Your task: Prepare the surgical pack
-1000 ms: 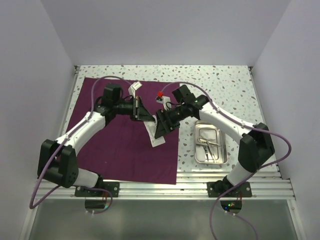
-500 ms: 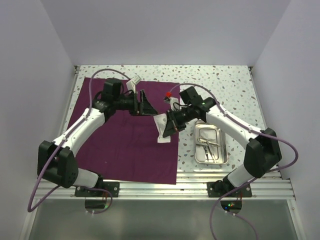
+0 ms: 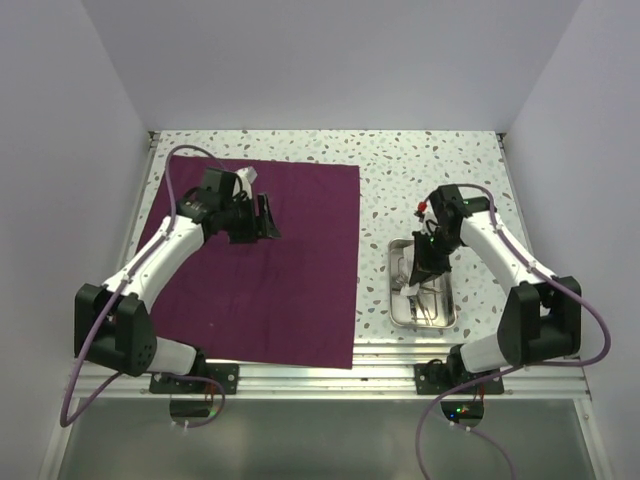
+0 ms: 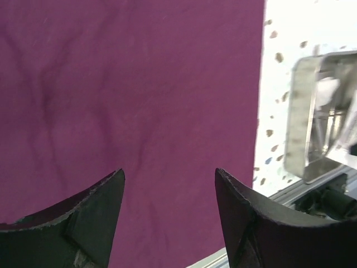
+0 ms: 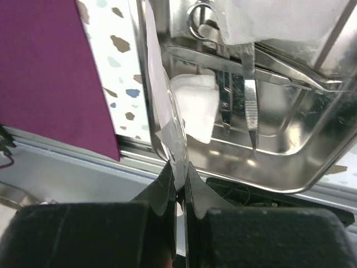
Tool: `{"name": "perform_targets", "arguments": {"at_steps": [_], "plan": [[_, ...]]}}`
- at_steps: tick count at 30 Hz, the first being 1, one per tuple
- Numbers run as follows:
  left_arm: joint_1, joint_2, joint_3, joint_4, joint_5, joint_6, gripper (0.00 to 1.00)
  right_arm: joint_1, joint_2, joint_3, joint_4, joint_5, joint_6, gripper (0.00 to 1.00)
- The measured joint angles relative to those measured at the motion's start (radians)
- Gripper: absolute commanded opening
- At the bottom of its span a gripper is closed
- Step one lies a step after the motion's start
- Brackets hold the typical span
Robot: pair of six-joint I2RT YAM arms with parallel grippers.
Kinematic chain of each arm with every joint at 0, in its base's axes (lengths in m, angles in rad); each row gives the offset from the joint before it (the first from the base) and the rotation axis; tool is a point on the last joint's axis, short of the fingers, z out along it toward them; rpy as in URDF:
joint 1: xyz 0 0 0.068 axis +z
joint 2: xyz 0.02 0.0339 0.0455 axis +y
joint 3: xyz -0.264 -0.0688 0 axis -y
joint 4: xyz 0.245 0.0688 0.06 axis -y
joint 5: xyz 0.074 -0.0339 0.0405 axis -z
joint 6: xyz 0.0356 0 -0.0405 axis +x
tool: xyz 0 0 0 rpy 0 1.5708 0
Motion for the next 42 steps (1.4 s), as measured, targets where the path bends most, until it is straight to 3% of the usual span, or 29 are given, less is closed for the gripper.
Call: {"name": "perform_targets", "arguments": {"at_steps": [4,11,15,17,24,29,38,42], "plan": [[0.0,0.023,-0.017,-0.035,-0.055,0.0,0.68,-0.006,0.025,-0.001,-0.032,0.029,-0.005,0.12],[-0.002,0.143,-0.011,-0.062,-0.145,-0.008,0.63,-0.013,0.081,-0.001,-0.044,0.053,-0.014,0.58],[-0.011,0.22,0.006,-0.067,-0.182,-0.019,0.6,-0.019,0.09,0.023,-0.062,0.105,-0.009,0.76],[-0.02,0.258,0.031,-0.073,-0.194,-0.021,0.58,-0.027,0.092,0.05,-0.066,0.135,-0.003,0.78],[-0.053,0.365,0.09,-0.077,-0.215,-0.027,0.56,-0.046,0.095,0.138,-0.072,0.314,0.023,0.72],[-0.077,0.493,0.157,-0.078,-0.212,-0.026,0.53,-0.101,0.138,0.145,-0.063,0.409,0.037,0.57],[-0.084,0.649,0.37,-0.167,-0.161,-0.011,0.53,-0.144,0.308,0.145,0.013,0.443,0.038,0.47],[-0.101,0.726,0.487,-0.209,-0.133,0.009,0.53,-0.145,0.367,0.145,0.037,0.444,0.037,0.33]]}}
